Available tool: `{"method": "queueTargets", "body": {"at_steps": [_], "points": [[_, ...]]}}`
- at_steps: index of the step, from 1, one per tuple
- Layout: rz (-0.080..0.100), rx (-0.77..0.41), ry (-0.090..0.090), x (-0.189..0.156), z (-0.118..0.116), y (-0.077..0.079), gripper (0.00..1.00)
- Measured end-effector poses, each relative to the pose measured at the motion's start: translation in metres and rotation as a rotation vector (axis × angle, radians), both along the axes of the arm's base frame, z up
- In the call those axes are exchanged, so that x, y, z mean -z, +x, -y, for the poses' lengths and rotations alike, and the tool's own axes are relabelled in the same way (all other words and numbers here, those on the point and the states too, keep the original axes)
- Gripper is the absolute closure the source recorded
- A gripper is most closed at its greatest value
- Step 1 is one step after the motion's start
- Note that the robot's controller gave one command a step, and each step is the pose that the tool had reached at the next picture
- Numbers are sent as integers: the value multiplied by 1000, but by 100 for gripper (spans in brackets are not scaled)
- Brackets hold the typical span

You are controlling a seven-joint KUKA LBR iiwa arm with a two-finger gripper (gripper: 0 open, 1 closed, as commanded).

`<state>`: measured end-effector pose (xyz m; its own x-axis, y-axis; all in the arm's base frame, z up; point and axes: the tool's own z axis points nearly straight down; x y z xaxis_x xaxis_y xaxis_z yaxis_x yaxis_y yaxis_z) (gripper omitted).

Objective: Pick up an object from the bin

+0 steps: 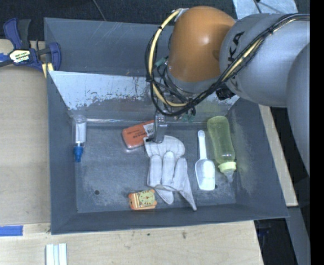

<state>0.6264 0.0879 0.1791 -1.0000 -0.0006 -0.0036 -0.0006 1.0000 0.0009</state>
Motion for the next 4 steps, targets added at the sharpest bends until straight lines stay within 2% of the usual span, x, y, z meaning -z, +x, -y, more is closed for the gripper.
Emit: {"method": "queueTargets", "body": {"at_steps": [1,2,3,4], "points": [[7,-77,-1,20,0,1,0],[3,-274,-1,97,1,-1,0],[3,-122,0,99,8,1,100],[3,-121,0,99,8,1,100]]}}
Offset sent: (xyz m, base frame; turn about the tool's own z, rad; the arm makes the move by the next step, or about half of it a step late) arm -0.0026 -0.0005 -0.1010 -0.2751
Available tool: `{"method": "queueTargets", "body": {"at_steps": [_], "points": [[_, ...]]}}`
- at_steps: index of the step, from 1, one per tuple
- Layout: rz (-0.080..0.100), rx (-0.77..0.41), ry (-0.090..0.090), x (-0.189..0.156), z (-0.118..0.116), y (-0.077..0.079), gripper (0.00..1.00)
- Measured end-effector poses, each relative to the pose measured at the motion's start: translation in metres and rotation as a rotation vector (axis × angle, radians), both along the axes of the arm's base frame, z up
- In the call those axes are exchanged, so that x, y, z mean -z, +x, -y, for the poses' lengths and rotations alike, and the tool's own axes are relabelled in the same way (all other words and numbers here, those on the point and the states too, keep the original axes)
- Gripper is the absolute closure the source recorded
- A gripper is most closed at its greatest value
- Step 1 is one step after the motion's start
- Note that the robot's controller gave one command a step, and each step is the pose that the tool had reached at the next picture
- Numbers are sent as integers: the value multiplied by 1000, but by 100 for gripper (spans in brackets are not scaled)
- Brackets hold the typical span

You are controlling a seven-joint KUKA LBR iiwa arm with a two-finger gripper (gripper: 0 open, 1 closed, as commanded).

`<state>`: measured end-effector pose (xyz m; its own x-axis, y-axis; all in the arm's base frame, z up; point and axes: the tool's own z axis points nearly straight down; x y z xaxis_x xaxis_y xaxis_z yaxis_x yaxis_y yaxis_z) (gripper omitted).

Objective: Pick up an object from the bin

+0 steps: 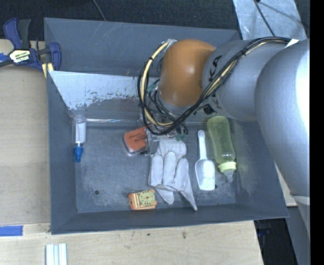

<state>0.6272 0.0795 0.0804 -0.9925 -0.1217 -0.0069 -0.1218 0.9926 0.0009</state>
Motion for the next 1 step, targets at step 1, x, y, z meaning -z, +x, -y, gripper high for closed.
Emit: {"method": "queueTargets", "body": {"at_steps": [1], "points": [[2,-24,-1,-169,-11,-25,100]]}}
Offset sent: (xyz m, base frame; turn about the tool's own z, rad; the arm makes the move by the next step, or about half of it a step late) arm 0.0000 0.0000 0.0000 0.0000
